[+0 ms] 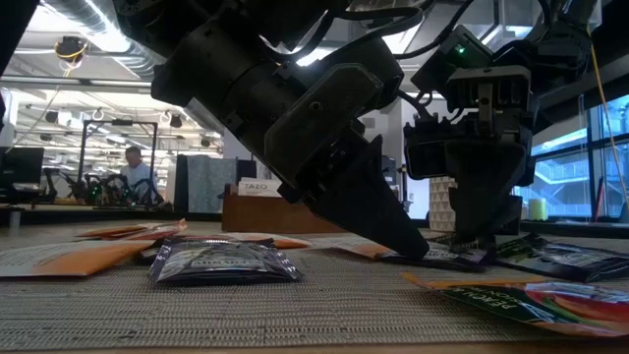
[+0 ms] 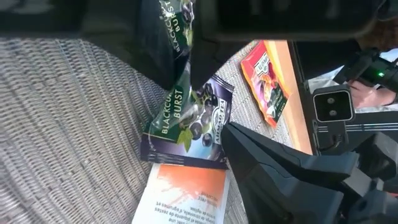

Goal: Pick & Place Tea
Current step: Put the blue tea bag into the middle section of the wooden organizer

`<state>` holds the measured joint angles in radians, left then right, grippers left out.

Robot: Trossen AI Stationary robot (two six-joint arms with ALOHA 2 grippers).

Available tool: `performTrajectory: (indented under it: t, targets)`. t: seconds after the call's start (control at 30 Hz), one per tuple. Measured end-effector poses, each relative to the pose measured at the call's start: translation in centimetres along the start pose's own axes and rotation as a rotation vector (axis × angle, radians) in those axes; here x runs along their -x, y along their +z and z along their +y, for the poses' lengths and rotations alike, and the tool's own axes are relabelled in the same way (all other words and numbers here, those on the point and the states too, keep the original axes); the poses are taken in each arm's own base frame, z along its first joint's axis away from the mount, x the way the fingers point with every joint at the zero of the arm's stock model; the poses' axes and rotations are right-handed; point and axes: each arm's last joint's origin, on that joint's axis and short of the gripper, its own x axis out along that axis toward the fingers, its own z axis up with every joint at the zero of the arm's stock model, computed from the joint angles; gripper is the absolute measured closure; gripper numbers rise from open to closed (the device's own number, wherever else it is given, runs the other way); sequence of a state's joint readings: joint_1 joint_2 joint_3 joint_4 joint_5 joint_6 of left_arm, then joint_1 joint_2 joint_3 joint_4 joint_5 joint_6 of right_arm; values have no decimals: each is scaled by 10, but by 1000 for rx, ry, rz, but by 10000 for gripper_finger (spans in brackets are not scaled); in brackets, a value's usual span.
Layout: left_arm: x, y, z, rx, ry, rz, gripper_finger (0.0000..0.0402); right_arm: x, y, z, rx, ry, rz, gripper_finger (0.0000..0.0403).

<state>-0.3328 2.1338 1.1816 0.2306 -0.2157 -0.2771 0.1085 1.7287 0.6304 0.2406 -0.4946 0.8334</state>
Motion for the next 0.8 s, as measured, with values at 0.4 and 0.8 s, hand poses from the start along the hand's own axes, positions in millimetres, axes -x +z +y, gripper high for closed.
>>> performTrajectory:
  t: [0.4,0.8]
  targets:
    - [17,13,0,-6,-25,-2,389,6,6,6,54,6,-34,399]
    - [77,50,3,2,-14,2,389,64,54,51,354,-174,-152,401]
